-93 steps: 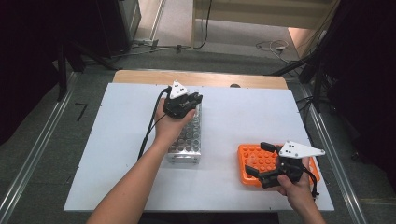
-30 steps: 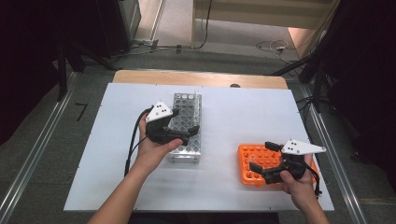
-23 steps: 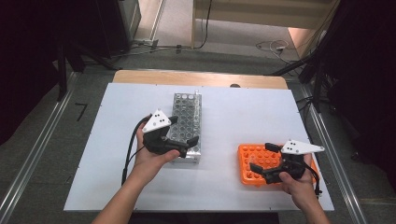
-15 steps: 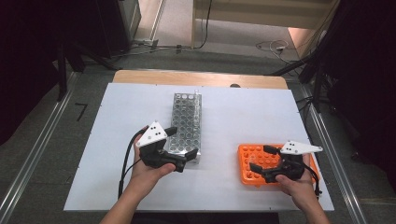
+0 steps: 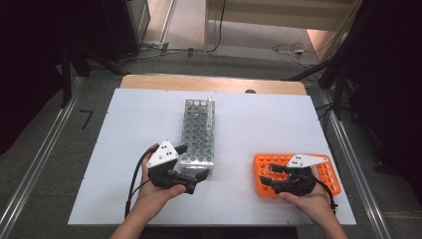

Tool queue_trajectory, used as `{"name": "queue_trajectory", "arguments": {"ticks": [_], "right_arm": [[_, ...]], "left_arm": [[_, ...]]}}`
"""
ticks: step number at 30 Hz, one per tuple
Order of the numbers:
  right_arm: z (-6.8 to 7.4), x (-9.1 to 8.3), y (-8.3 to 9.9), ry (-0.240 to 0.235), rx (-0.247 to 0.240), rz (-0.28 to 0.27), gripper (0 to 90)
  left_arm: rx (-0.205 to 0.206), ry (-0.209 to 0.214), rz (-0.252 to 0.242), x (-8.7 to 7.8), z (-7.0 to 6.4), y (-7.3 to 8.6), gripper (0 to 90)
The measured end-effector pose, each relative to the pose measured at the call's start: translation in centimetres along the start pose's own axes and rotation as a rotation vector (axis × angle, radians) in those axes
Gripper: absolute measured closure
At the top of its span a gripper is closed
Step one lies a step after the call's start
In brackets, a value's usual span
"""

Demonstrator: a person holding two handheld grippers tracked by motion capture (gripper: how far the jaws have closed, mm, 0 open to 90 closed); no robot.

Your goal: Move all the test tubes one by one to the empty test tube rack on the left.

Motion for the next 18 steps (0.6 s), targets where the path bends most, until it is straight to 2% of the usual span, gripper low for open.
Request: {"name": "queue_trajectory", "arguments": {"ticks": [3,5,11,18], "right_arm": [[0.05,0.17,0.16,0.012,-0.027,0.006,44.5],[0.04,0.08,0.19,0.009,-0.027,0.006,48.0],[0.12,-0.03,0.29,0.020,-0.060,-0.022,55.8],[0.54,0.29,0.38,-0.004,-0.091,-0.013,70.8]], "left_arm": [[-0.002,-0.002,0.003,0.06,-0.02,0.03,0.0],[-0.002,-0.003,0.003,0.06,0.02,0.05,0.0],[-0.006,-0.005,0.007,0.09,0.05,0.08,0.0],[-0.008,-0.007,0.007,0.04,0.11,0.09,0.0]]}}
Point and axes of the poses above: each handheld gripper's, and its own axes: x roughly forward along the jaws, y roughly out of its underside, z roughly to its left, the point moved 2 cm from there along x, roughly forward along the jaws, and after that the axes turned 15 degrees about x, right-handed, at the moved point
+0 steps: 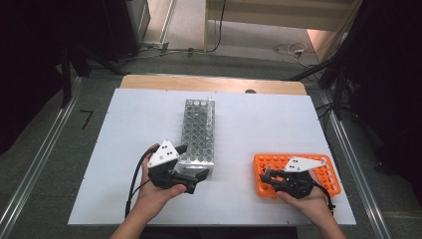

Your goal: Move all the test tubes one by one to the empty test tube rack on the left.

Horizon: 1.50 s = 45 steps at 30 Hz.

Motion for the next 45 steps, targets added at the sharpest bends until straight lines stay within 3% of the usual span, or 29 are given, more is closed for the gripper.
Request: {"name": "queue_trajectory", "arguments": {"ticks": [9,16,21,27,33,45], "right_arm": [[0.2,-0.4,-0.4,-0.007,0.011,-0.004,73.9],[0.5,-1.6,-1.4,-0.021,0.025,-0.042,73.9],[1.1,-2.6,-2.2,-0.006,0.037,-0.093,73.9],[2.1,-3.1,-2.9,0.001,0.019,-0.125,73.9],[3.6,-2.7,-3.2,-0.019,0.002,-0.135,73.9],[6.5,-0.2,-3.4,-0.075,-0.036,-0.100,73.9]], "left_arm": [[-0.003,0.000,-0.004,-0.1,0.0,0.0,0.0],[-0.001,-0.001,-0.004,-0.1,0.1,-0.1,0.0],[-0.002,0.003,-0.006,-0.2,0.1,-0.1,0.0],[0.000,0.007,-0.012,-0.2,-0.1,-0.4,0.0],[0.001,0.019,-0.019,-0.2,-0.3,-0.7,0.0],[0.019,0.071,-0.034,0.1,-1.4,-1.5,0.0]]}}
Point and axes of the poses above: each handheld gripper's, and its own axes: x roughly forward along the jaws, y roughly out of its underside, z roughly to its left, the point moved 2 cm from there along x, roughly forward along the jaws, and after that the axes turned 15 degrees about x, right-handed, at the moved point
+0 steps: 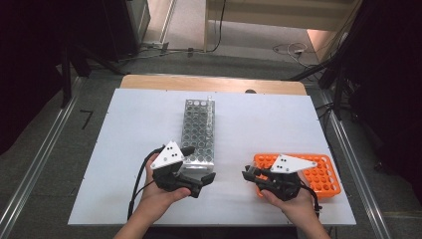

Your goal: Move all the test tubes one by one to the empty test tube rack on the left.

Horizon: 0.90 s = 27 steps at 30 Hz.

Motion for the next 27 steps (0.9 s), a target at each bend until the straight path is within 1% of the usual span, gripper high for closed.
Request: {"name": "queue_trajectory", "arguments": {"ticks": [12,14,18,23,27], "right_arm": [[2.4,2.1,0.1,-0.047,-0.038,0.030,73.9],[2.8,2.4,0.2,-0.056,-0.050,0.032,73.9],[3.4,3.0,0.3,-0.072,-0.065,0.042,73.9],[3.9,3.4,0.4,-0.086,-0.076,0.048,73.9],[4.2,3.6,0.5,-0.093,-0.081,0.054,73.9]], "left_arm": [[0.016,0.060,-0.010,1.0,-1.6,-0.5,1.5],[0.019,0.070,-0.013,1.2,-1.8,-0.6,2.7],[0.029,0.092,-0.003,1.5,-2.4,-0.6,6.2],[0.037,0.117,0.000,1.9,-3.0,-0.6,15.4],[0.056,0.130,0.008,2.3,-3.6,-0.7,27.3]]}}
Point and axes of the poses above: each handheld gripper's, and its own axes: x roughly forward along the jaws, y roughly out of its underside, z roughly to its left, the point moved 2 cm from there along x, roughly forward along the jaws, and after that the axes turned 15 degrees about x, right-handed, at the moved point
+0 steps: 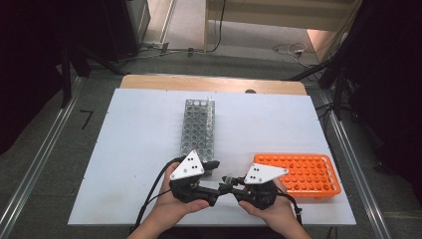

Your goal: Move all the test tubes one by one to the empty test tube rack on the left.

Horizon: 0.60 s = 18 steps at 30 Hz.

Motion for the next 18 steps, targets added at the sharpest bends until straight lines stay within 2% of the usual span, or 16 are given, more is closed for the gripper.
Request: {"name": "queue_trajectory", "arguments": {"ticks": [4,8,13,18], "right_arm": [[0.35,0.20,0.04,-0.009,-0.009,0.006,73.9],[0.65,0.28,0.04,-0.021,-0.017,0.005,73.9],[0.70,0.38,0.09,-0.024,-0.019,0.011,73.9],[0.63,0.37,0.08,-0.023,-0.015,0.012,73.9]], "left_arm": [[0.015,-0.006,0.005,0.29,-0.40,-0.09,42.7],[0.036,-0.012,0.014,0.42,-0.59,-0.06,54.3],[0.043,-0.008,0.012,0.48,-0.67,-0.03,65.7],[0.057,-0.005,0.008,0.46,-0.77,-0.06,72.9]]}}
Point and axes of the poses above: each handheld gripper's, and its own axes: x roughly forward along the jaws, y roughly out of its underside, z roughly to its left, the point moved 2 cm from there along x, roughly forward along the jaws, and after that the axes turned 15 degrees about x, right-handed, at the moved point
